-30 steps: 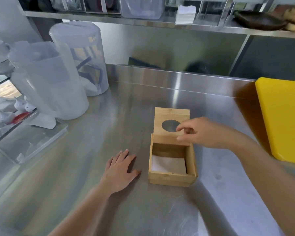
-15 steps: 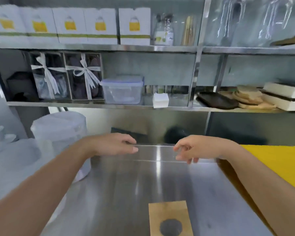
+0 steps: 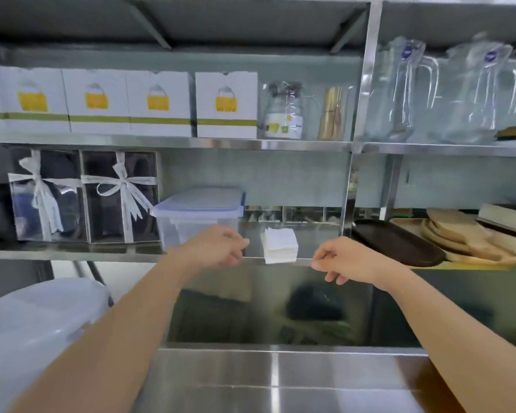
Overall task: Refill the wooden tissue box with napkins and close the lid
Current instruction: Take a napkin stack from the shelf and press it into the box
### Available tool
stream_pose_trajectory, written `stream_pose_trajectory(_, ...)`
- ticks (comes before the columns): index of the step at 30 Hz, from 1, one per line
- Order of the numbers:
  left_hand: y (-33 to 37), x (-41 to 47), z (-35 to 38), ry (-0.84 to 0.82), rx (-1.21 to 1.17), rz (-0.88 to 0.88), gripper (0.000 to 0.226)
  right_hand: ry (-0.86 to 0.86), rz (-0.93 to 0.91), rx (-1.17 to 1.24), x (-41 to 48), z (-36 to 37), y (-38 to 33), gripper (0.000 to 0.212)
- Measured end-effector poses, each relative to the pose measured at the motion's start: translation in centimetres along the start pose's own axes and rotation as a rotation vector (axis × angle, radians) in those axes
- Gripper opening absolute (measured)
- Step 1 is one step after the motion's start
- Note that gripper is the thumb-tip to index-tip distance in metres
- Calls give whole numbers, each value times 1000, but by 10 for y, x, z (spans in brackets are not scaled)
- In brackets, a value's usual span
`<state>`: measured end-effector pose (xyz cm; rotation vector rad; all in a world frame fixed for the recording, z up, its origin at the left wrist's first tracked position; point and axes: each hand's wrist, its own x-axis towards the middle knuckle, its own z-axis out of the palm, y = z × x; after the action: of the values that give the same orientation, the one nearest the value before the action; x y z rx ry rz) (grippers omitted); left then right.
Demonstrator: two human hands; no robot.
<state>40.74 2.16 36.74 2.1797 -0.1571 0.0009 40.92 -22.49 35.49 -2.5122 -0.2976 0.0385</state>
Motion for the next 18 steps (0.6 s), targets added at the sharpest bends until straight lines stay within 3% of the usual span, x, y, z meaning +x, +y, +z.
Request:
stream_pose_trajectory(3, -10, 35, 25, 183, -270, -50, 14, 190, 92, 257, 34, 21, 15, 10)
stream_pose_trajectory(5, -17, 58, 45, 212, -420, -106, 24, 279, 154, 437, 53, 36, 25, 16)
stream_pose_trajectory(8, -25, 83, 73, 121, -648, -199, 53, 310, 229, 726, 80, 55, 36, 46)
stream_pose_trajectory(10, -32, 97, 86, 57, -782, -249, 70, 306, 269, 893, 98, 65, 43, 55)
stream_pose_trajectory(14, -50, 119, 102, -2, -968, -309, 82, 317, 301, 1111, 124, 81, 48, 42)
stream_pose_trajectory(18, -57, 123, 111, -39, -1031, -281, 77, 402, 315, 1186, 138, 90, 41, 42)
